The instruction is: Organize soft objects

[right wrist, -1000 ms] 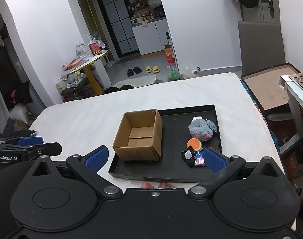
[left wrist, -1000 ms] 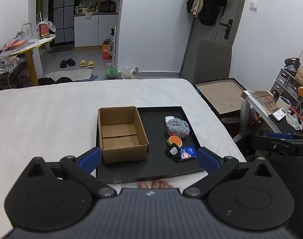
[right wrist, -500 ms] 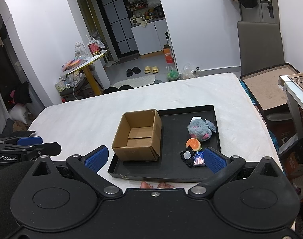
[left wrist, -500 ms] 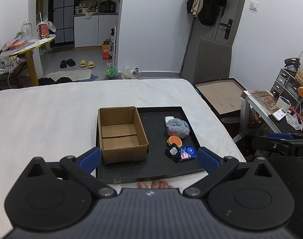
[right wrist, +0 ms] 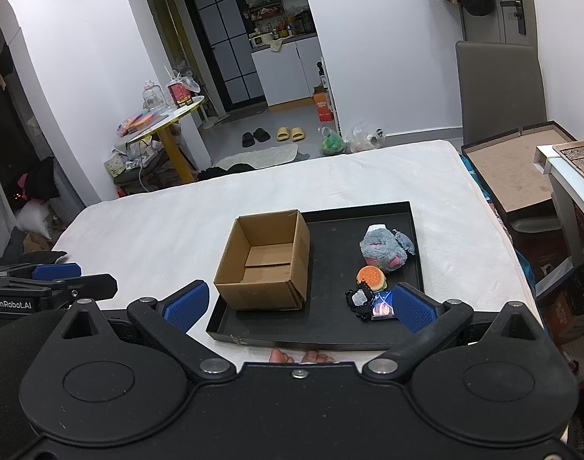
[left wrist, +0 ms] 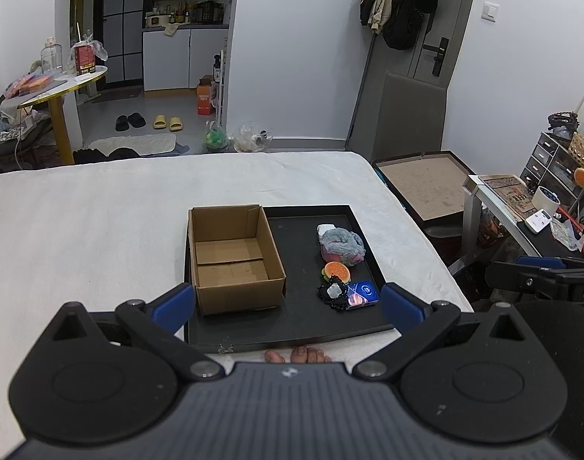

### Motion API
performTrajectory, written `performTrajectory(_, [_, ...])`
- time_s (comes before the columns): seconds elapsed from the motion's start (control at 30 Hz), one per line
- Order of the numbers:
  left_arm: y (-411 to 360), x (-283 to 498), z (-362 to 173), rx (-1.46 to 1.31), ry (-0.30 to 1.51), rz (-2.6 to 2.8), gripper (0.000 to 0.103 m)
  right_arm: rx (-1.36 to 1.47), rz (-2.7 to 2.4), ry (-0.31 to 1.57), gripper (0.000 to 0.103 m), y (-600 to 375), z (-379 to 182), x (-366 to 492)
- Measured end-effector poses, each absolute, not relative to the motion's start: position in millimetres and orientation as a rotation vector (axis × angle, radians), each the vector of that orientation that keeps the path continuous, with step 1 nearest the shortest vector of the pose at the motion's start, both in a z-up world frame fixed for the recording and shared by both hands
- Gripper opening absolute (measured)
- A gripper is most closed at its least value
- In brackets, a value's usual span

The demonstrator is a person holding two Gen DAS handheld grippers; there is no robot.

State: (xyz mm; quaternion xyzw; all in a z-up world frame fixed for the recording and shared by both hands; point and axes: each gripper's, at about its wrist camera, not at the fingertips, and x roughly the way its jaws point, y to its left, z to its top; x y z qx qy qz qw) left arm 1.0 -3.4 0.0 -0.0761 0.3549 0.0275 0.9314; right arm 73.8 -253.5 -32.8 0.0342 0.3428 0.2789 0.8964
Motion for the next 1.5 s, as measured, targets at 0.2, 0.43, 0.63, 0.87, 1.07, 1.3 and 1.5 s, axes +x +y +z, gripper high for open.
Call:
performTrajectory(0.2, [-3.9,1.3,0.3,-0.158,0.726,0.056,0.102,0.07,0.577,0.71,0.103,-254.4,-33.3,74.7])
performTrajectory(0.43, [-3.7,1.2,0.1,-0.158,0.726,0.06,0.102,0.071,0.572,0.714,0.103,-254.4,-34.2,75.5])
performTrajectory(0.63, [-0.9,0.0,-0.3,-0.172,0.728,0.058,0.102,0.072,0.565,0.716,0.103,-254.4,-34.0,74.2])
performTrajectory(0.87, [0.0,-0.4,-1.0,-0.175,0.725,0.056,0.102,0.07,0.553,0.716,0.103,-252.9,-34.0,74.0])
performTrajectory(1.07, [1.3,-0.7,-0.4,-0.178,0.726,0.053,0.102,0.071,0.553,0.718,0.103,-252.0,-34.3,73.8])
performTrajectory(1.3, [0.2,-0.3,0.3,-0.178,0.725,0.054,0.102,0.072,0.553,0.718,0.103,-252.7,-34.4,74.1])
performTrajectory(1.5, [-0.4,-0.3,0.7,-0.181,0.724,0.05,0.102,0.072,0.554,0.716,0.103,-252.9,-34.5,74.2])
